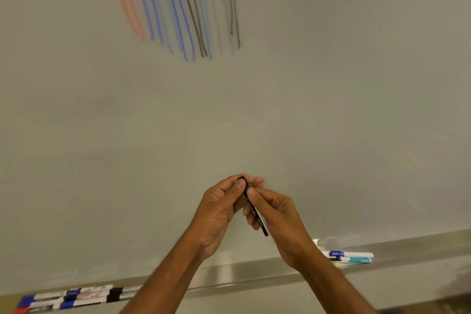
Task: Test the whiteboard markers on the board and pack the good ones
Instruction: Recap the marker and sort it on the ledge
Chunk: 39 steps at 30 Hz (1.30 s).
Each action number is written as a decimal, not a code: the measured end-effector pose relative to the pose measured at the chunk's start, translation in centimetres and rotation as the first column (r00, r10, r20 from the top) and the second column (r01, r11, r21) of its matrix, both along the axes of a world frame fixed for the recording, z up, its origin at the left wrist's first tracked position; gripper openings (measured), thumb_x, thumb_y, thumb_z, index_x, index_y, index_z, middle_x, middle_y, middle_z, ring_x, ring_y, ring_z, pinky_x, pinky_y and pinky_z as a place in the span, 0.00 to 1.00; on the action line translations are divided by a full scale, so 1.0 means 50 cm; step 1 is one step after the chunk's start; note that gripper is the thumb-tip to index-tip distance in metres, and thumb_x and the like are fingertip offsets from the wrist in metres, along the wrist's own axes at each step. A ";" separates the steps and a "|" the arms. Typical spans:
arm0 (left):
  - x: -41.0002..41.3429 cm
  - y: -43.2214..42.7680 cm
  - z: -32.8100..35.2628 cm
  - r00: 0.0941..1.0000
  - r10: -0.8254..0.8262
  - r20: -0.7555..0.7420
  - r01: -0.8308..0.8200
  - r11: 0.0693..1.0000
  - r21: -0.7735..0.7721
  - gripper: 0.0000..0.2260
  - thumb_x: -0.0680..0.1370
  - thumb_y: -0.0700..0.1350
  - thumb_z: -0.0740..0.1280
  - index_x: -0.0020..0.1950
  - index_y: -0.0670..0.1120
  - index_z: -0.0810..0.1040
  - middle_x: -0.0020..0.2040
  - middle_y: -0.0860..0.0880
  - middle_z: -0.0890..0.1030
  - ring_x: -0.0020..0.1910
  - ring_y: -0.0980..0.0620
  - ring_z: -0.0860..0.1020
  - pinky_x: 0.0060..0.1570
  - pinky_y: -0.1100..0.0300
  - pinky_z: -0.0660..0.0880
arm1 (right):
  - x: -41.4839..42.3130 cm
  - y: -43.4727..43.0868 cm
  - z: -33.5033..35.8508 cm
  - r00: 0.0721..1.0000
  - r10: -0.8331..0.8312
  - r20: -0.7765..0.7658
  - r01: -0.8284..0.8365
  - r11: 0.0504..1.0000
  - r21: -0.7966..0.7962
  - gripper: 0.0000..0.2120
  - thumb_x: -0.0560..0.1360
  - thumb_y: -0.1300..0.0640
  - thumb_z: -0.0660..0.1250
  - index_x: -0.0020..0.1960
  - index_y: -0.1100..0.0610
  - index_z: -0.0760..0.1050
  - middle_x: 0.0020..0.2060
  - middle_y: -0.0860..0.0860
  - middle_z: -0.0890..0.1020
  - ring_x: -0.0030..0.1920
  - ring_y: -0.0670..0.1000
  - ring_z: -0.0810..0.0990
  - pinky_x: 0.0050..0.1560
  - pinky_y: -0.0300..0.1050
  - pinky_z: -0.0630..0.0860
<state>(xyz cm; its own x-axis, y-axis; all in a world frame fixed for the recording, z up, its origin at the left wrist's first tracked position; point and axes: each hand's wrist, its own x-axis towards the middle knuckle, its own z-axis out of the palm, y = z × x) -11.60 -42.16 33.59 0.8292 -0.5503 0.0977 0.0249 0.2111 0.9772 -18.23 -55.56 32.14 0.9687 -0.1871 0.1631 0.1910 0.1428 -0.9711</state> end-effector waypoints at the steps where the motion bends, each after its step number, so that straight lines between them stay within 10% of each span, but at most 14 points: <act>1: 0.001 0.010 0.013 1.000 -0.019 0.005 0.019 1.000 -0.009 0.12 0.84 0.45 0.62 0.60 0.38 0.78 0.64 0.39 0.82 0.39 0.43 0.77 0.45 0.45 0.78 | 0.000 0.009 0.019 0.999 0.039 -0.025 -0.039 0.999 0.018 0.17 0.81 0.50 0.64 0.46 0.64 0.80 0.37 0.60 0.79 0.35 0.53 0.74 0.34 0.42 0.71; 9: 0.002 0.080 0.098 0.999 -0.031 0.028 0.033 0.997 -0.073 0.13 0.83 0.46 0.62 0.60 0.39 0.78 0.61 0.37 0.83 0.60 0.40 0.81 0.62 0.44 0.75 | 0.006 0.090 0.113 0.998 0.023 -0.061 -0.021 0.999 0.033 0.17 0.78 0.45 0.66 0.43 0.59 0.82 0.34 0.59 0.72 0.27 0.48 0.64 0.27 0.40 0.56; 22: 0.022 0.154 0.234 0.943 0.328 0.061 -0.293 0.901 -0.320 0.13 0.79 0.44 0.68 0.58 0.38 0.81 0.54 0.40 0.86 0.58 0.44 0.84 0.60 0.45 0.80 | -0.005 0.169 0.190 0.988 -0.148 -0.040 0.141 0.980 -0.140 0.20 0.79 0.44 0.65 0.40 0.58 0.83 0.28 0.54 0.74 0.26 0.47 0.65 0.25 0.38 0.61; 28: 0.065 0.202 0.322 0.582 0.677 0.451 -0.510 0.736 -0.446 0.09 0.84 0.43 0.65 0.61 0.45 0.82 0.60 0.54 0.84 0.64 0.55 0.80 0.69 0.52 0.74 | -0.004 0.138 0.294 0.965 -0.134 0.227 0.150 0.987 -0.054 0.13 0.82 0.62 0.62 0.59 0.49 0.80 0.44 0.58 0.85 0.34 0.52 0.75 0.30 0.41 0.68; 35: 0.155 0.226 0.417 0.240 0.686 0.687 -0.532 0.685 -0.498 0.18 0.85 0.45 0.59 0.70 0.66 0.69 0.72 0.46 0.76 0.79 0.58 0.62 0.75 0.68 0.59 | 0.021 0.087 0.415 0.926 0.005 0.378 -0.211 0.837 0.505 0.16 0.76 0.69 0.60 0.59 0.64 0.81 0.48 0.63 0.81 0.44 0.55 0.80 0.42 0.43 0.81; 39: 0.220 0.226 0.428 0.127 0.637 0.760 -0.574 0.672 -0.468 0.20 0.85 0.45 0.58 0.77 0.58 0.66 0.74 0.46 0.74 0.81 0.57 0.57 0.79 0.57 0.59 | 0.039 0.075 0.460 0.879 -0.146 0.453 -0.034 0.930 0.366 0.13 0.77 0.57 0.65 0.58 0.60 0.82 0.48 0.61 0.83 0.45 0.55 0.82 0.47 0.48 0.81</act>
